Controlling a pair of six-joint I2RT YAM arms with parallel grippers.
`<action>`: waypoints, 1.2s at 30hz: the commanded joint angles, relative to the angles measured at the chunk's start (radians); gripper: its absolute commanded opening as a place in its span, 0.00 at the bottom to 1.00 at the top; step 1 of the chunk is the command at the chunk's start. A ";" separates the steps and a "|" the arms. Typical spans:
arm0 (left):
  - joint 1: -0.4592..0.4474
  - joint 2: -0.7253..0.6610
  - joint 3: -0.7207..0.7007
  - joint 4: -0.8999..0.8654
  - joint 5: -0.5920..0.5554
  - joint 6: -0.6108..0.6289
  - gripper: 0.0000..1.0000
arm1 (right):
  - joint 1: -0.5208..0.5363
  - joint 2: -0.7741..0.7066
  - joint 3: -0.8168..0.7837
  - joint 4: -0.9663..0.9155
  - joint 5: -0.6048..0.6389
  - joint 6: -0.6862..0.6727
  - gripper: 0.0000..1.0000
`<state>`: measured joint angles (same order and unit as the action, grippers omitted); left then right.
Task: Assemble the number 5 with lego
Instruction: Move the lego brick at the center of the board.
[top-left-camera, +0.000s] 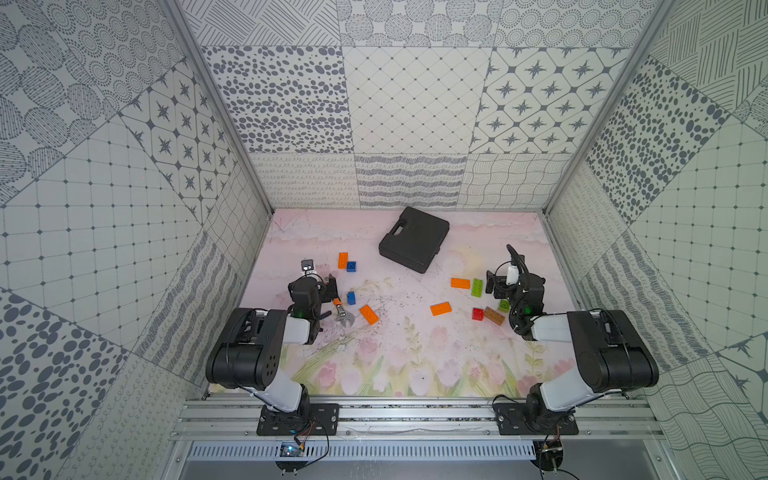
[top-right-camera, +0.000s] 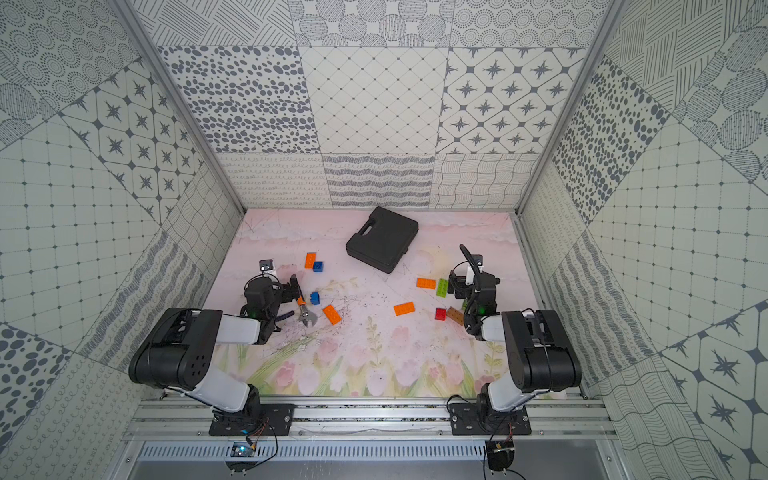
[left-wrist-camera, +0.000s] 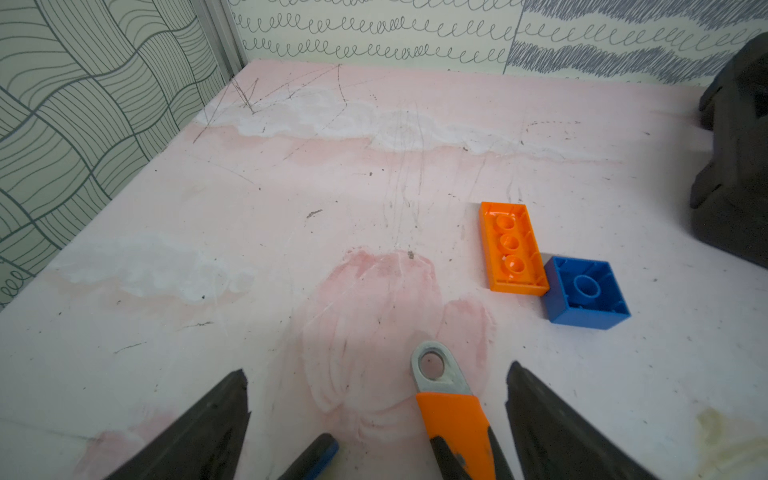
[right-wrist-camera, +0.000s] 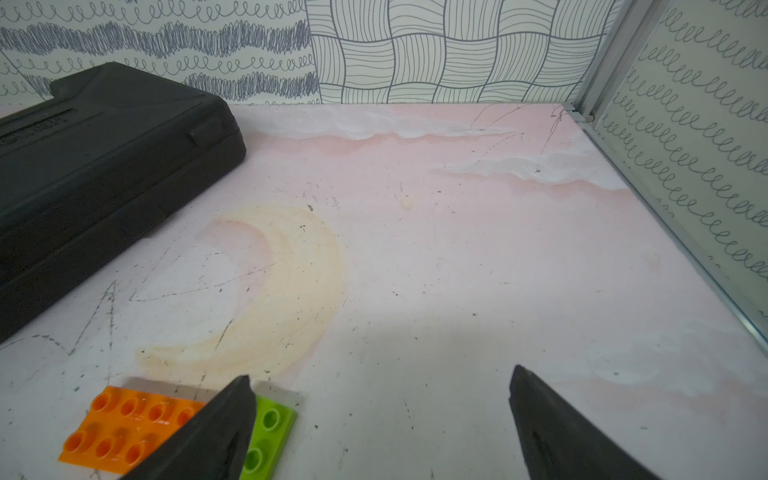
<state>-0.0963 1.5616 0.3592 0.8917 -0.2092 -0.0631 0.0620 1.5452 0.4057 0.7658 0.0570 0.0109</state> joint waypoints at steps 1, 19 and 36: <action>-0.036 -0.152 -0.029 -0.010 -0.155 0.014 0.99 | 0.018 -0.075 0.016 -0.012 0.059 -0.003 0.99; 0.043 -0.581 0.235 -0.913 0.348 -0.707 0.99 | -0.022 -0.343 0.414 -1.235 -0.203 0.512 0.99; -0.490 -0.444 0.235 -0.993 0.305 -0.730 1.00 | 0.225 -0.216 0.456 -1.364 -0.186 0.523 0.92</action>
<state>-0.4305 1.0801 0.5785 -0.0490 0.1181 -0.7593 0.2321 1.2987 0.8230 -0.5957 -0.1749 0.5201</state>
